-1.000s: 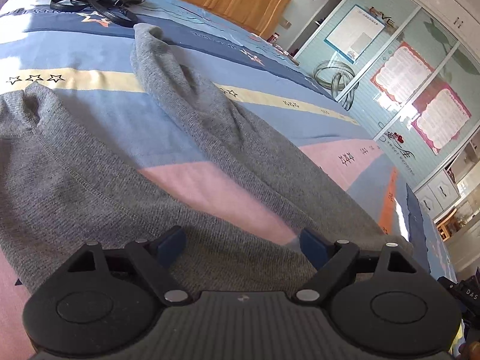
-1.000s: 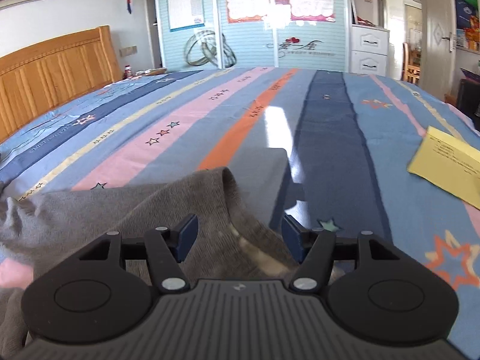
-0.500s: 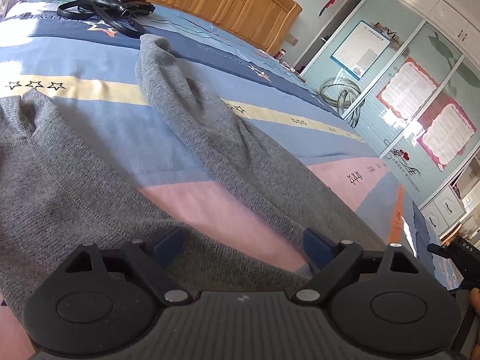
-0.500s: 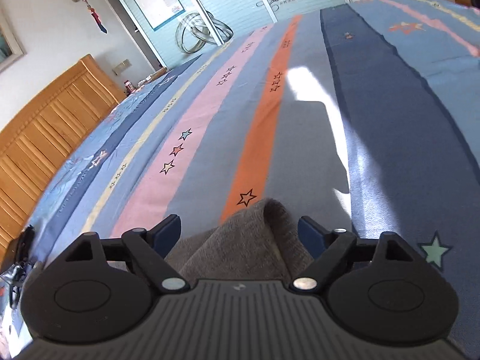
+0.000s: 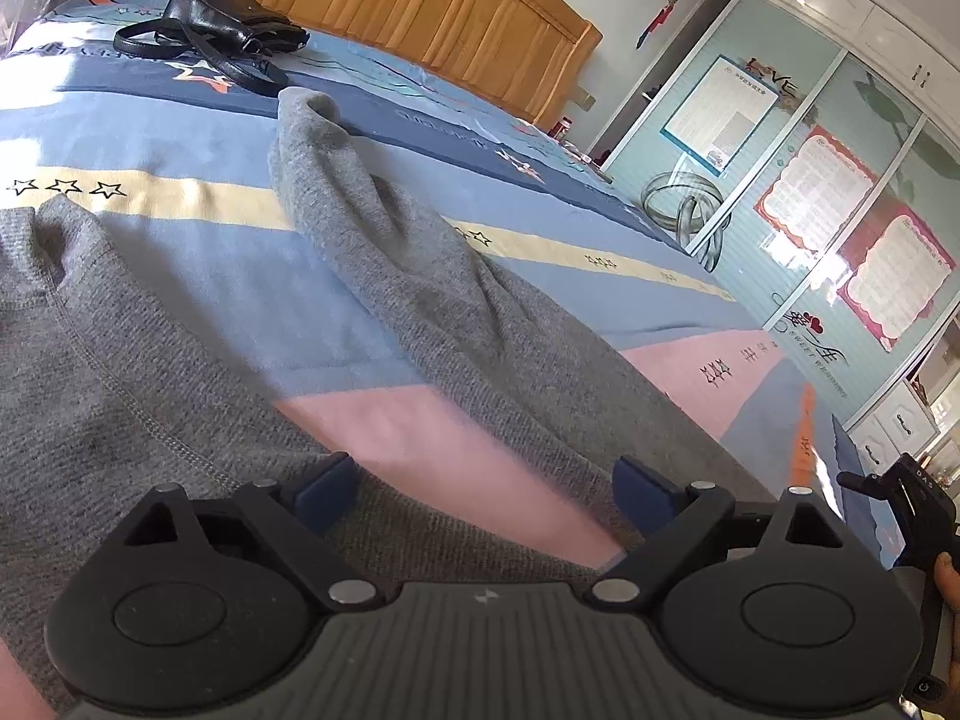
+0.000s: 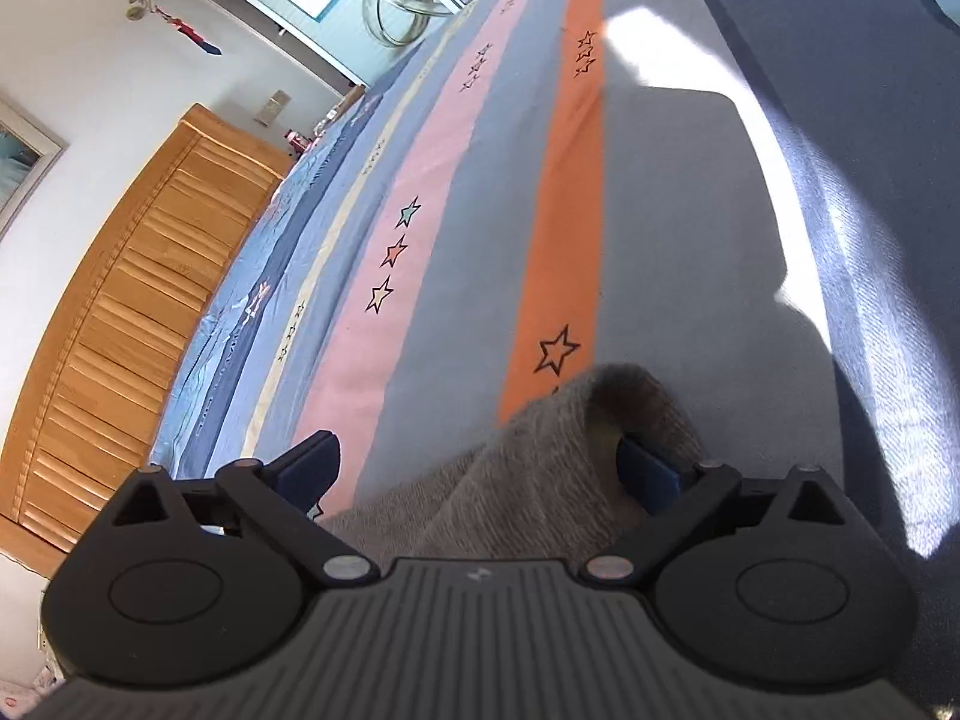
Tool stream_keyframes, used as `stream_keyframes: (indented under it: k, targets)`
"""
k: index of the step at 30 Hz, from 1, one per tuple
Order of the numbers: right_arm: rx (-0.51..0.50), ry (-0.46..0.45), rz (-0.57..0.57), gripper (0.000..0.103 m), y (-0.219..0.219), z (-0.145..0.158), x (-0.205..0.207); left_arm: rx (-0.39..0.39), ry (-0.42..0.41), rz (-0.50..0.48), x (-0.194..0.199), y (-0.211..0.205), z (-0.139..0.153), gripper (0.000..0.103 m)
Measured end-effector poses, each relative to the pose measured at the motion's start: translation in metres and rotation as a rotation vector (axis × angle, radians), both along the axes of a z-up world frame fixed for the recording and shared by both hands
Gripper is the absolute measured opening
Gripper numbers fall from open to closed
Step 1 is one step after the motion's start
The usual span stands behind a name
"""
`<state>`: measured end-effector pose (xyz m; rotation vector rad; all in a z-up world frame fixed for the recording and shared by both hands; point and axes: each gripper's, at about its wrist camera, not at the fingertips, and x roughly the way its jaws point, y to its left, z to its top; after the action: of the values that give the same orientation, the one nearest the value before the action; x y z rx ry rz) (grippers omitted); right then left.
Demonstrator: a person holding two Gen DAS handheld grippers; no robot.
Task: Fold clothes
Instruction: 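Lower the right gripper onto the sweater and grasp its edge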
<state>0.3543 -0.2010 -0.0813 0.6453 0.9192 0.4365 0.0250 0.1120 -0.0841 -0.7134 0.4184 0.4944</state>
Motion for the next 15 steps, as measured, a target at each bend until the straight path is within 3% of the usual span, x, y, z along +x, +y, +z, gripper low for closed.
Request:
stream_keyframes:
  k: [3,5,6,8,12,14,15]
  targets:
    - [-0.081,0.014,0.009,0.095,0.012,0.006,0.005,0.000,0.003,0.000,0.000,0.000,0.000,0.093]
    - [-0.197,0.011,0.023,0.043,0.026,0.011,0.008,0.001,0.006,-0.001,0.000,-0.001,0.001,0.093]
    - [-0.261,0.022,0.030,0.010,0.033,0.012,0.008,-0.001,0.006,0.000,0.000,0.000,0.001,0.093]
    - [-0.335,-0.001,0.059,0.009,0.046,0.012,0.003,-0.006,0.007,0.001,0.000,0.000,0.001,0.094]
    - [-0.389,-0.142,0.123,0.008,0.059,0.021,-0.018,-0.008,0.012,-0.002,0.000,0.000,0.001,0.094]
    - [-0.565,-0.315,0.217,0.008,0.078,0.031,-0.044,-0.008,0.014,-0.004,0.001,0.000,0.001,0.095]
    - [-0.721,-0.413,0.279,0.008,0.094,0.030,-0.058,-0.007,0.014,-0.004,0.001,0.000,0.001,0.095]
